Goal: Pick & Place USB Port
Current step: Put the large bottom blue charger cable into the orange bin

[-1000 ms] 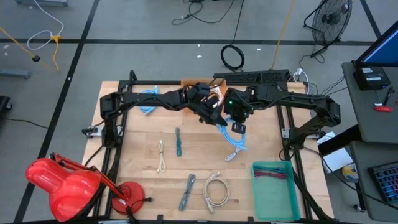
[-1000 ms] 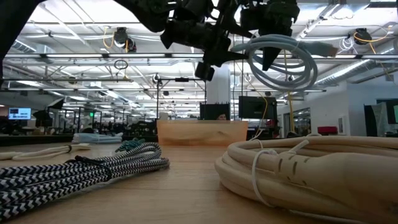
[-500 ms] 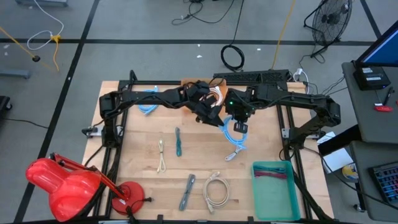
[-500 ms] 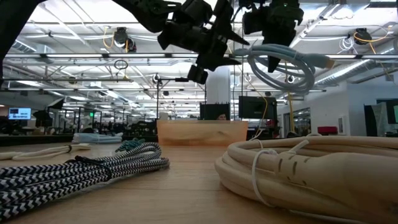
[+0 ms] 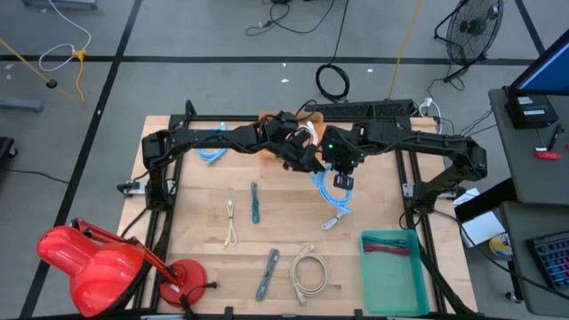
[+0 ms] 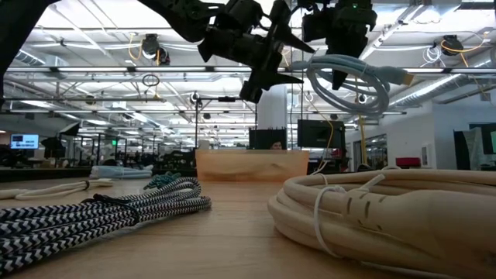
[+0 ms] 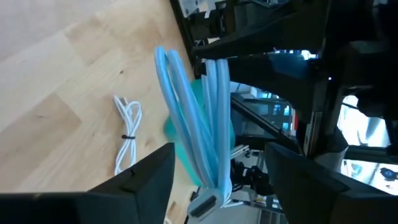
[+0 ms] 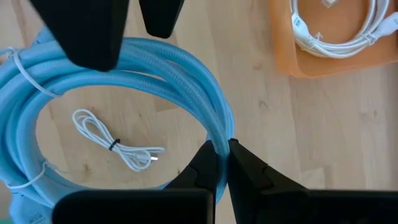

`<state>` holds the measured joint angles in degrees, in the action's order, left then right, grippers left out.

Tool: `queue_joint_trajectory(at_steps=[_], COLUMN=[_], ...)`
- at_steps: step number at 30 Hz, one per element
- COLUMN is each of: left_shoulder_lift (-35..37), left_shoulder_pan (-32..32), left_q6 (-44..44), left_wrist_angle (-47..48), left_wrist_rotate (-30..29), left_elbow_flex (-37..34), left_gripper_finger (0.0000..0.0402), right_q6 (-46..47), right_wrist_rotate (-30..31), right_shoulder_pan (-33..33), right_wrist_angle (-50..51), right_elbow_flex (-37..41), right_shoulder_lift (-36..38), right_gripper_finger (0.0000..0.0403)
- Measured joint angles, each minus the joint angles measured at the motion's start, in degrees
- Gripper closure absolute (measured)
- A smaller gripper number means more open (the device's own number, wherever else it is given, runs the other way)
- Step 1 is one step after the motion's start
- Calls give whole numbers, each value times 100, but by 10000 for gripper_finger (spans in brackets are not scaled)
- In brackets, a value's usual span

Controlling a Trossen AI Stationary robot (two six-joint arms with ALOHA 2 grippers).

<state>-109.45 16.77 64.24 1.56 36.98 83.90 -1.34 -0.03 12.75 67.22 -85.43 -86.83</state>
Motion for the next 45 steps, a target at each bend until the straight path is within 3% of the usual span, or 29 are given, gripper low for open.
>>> queue_joint_trajectory(at_steps=[22, 41, 45], left_shoulder_lift=[-2, -11, -11], left_shoulder_pan=[-150, -164, -164], left_q6=[208, -72, -296], left_wrist_angle=[-17, 3, -2], left_wrist_rotate=[-359, -293, -292], left_elbow_flex=[0, -2, -2], left_gripper_finger=[136, 357, 364], right_q6=[106, 109, 247], right_wrist_rotate=[-11, 35, 139], right_shoulder_pan=[1, 1, -1], right_wrist_angle=[-214, -236, -241], right_elbow_flex=[9, 9, 9], right_shoulder_lift=[0, 0, 82], right_gripper_finger=[394, 394, 376])
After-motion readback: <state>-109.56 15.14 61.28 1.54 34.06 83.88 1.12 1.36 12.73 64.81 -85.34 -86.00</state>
